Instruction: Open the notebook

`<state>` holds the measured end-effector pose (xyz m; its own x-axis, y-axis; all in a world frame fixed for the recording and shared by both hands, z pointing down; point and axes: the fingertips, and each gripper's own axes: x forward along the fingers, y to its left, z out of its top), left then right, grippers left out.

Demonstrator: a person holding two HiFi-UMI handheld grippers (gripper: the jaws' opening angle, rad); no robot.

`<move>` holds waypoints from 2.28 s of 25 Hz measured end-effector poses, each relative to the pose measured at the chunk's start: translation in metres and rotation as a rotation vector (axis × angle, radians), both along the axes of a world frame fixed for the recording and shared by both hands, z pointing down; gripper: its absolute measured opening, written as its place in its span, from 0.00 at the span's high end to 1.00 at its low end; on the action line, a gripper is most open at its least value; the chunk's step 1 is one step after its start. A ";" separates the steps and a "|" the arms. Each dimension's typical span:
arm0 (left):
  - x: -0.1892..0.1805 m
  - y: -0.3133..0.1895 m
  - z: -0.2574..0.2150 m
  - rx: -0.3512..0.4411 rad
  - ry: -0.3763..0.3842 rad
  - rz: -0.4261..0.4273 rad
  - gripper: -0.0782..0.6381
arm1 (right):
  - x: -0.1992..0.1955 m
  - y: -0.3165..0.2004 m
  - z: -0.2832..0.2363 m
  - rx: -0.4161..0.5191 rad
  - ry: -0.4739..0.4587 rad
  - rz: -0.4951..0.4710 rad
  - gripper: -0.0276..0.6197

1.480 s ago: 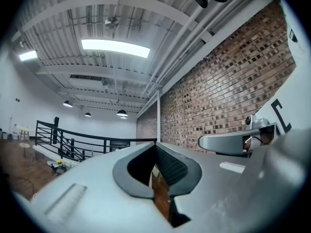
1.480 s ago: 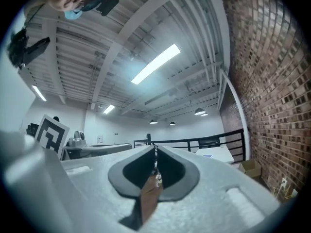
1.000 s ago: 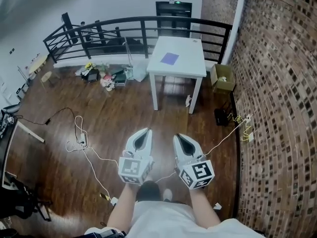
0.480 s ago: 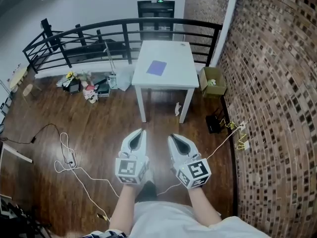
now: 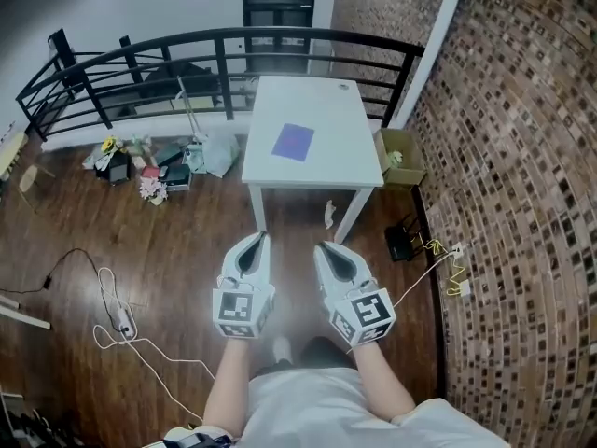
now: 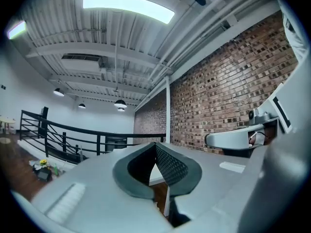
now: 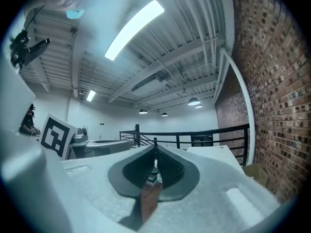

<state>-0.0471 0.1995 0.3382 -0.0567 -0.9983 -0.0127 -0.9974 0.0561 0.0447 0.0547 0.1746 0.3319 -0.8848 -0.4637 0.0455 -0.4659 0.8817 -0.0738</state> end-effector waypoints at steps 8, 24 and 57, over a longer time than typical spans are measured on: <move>-0.042 -0.083 0.031 -0.062 -0.001 0.021 0.87 | -0.045 -0.085 0.024 -0.036 0.022 -0.001 0.96; -0.136 -0.359 0.059 -0.192 -0.127 0.029 0.87 | -0.139 -0.386 0.037 -0.094 -0.006 -0.015 0.96; -0.131 -0.479 0.346 -0.805 -0.785 0.795 0.67 | -0.160 -0.492 0.195 -0.399 0.192 0.257 0.96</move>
<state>-0.1784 -0.2792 0.6838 0.2808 -0.5058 0.8157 -0.5216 -0.7939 -0.3127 -0.1058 -0.3171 0.5271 -0.7026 -0.5788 0.4140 -0.7025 0.6571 -0.2735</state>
